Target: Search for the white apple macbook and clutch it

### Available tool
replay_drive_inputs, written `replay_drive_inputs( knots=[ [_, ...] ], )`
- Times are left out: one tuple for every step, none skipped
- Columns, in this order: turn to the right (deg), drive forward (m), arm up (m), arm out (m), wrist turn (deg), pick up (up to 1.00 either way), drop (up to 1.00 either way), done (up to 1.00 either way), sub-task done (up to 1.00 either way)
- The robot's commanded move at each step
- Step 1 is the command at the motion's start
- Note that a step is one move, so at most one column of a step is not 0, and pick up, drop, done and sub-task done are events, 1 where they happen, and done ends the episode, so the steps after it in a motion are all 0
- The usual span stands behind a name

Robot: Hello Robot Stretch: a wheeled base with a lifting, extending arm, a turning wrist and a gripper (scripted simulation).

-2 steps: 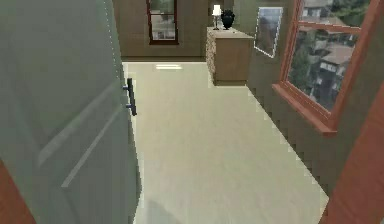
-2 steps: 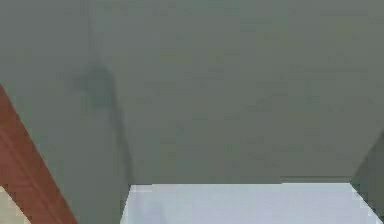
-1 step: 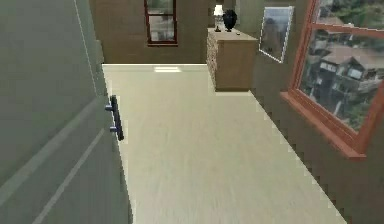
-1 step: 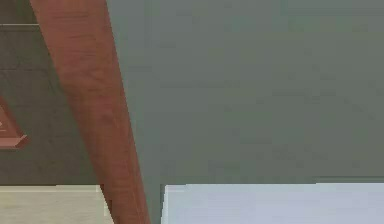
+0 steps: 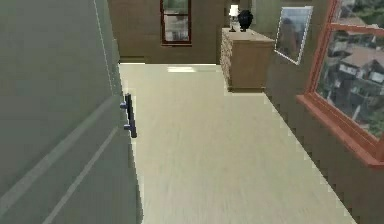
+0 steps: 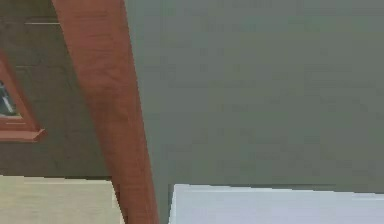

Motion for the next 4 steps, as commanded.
replay_drive_inputs(
  knots=[
    [0.0, 1.0, 0.0, 0.0, 0.0, 0.0, 0.0, 0.0, 0.0],
    [0.0, 0.25, 0.0, 0.0, 0.0, 0.0, 0.0, 0.0, 0.0],
    [-6.0, 0.0, 0.0, 0.0, 0.0, 0.0, 0.0, 0.0, 0.0],
    [0.0, 0.3, 0.0, 0.0, 0.0, 0.0, 0.0, 0.0, 0.0]
  ],
)
